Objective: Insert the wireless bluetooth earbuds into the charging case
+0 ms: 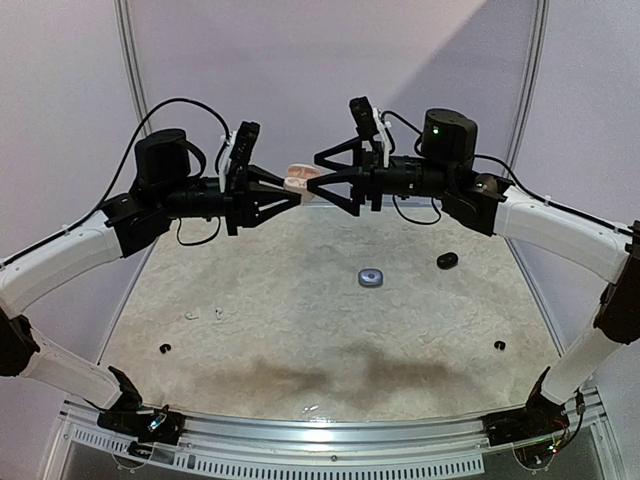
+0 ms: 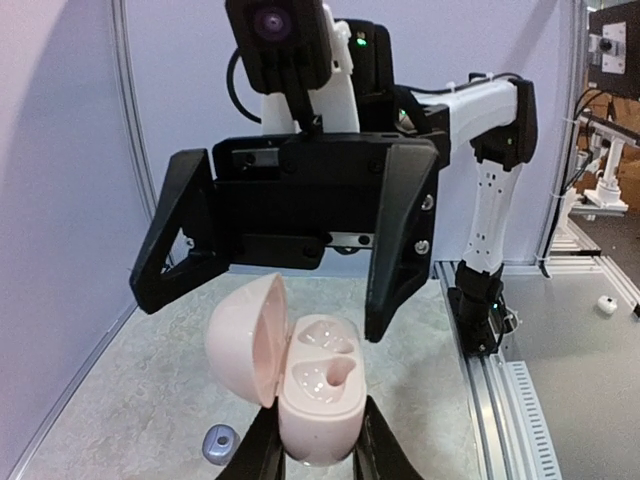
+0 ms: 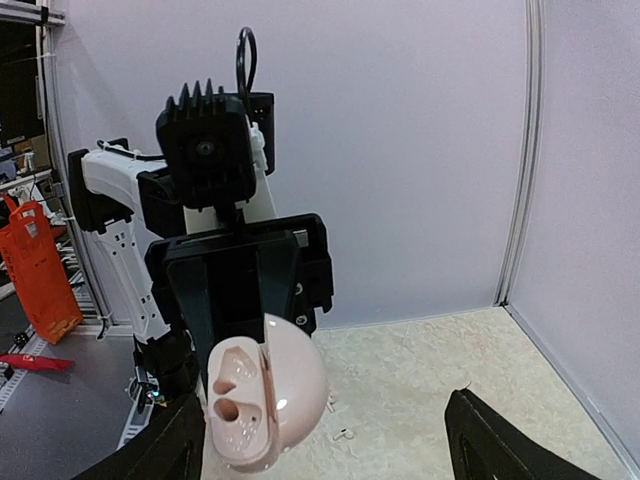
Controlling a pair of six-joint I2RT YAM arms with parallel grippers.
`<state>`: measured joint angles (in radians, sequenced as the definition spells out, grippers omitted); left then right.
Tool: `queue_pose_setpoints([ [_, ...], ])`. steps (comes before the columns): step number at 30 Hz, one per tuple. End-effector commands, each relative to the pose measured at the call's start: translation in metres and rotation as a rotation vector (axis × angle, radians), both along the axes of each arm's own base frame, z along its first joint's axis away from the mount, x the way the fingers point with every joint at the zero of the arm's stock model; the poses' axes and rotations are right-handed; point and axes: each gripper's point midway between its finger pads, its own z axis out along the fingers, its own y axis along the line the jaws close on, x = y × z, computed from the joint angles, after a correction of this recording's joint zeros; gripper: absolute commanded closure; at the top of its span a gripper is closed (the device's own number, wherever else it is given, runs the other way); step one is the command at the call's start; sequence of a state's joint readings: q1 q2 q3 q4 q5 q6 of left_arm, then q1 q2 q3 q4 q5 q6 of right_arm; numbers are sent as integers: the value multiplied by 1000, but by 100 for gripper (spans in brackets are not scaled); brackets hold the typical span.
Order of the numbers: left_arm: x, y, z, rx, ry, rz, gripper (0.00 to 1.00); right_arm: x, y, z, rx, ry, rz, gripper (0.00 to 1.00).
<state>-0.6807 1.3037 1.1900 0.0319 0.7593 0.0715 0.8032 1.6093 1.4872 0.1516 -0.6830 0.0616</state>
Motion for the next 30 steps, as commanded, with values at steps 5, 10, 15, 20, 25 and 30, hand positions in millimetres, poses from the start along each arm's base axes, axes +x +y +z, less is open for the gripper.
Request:
queue_pose_setpoints([
  [5,0,0,36,-183,55,4,100,-5,-15,13,84,64,-13,34],
  [10,0,0,48,-237,82,2,100,-12,-1,7,103,85,43,47],
  [15,-1,-1,48,-238,84,-8,100,-13,-2,16,142,44,40,47],
  [20,-2,-2,48,-241,78,-12,100,-13,3,19,150,48,66,47],
  [25,-2,-3,48,-241,73,-15,100,-12,9,19,152,61,91,52],
  [30,-1,-3,44,-228,78,-15,100,-14,10,22,173,56,111,51],
])
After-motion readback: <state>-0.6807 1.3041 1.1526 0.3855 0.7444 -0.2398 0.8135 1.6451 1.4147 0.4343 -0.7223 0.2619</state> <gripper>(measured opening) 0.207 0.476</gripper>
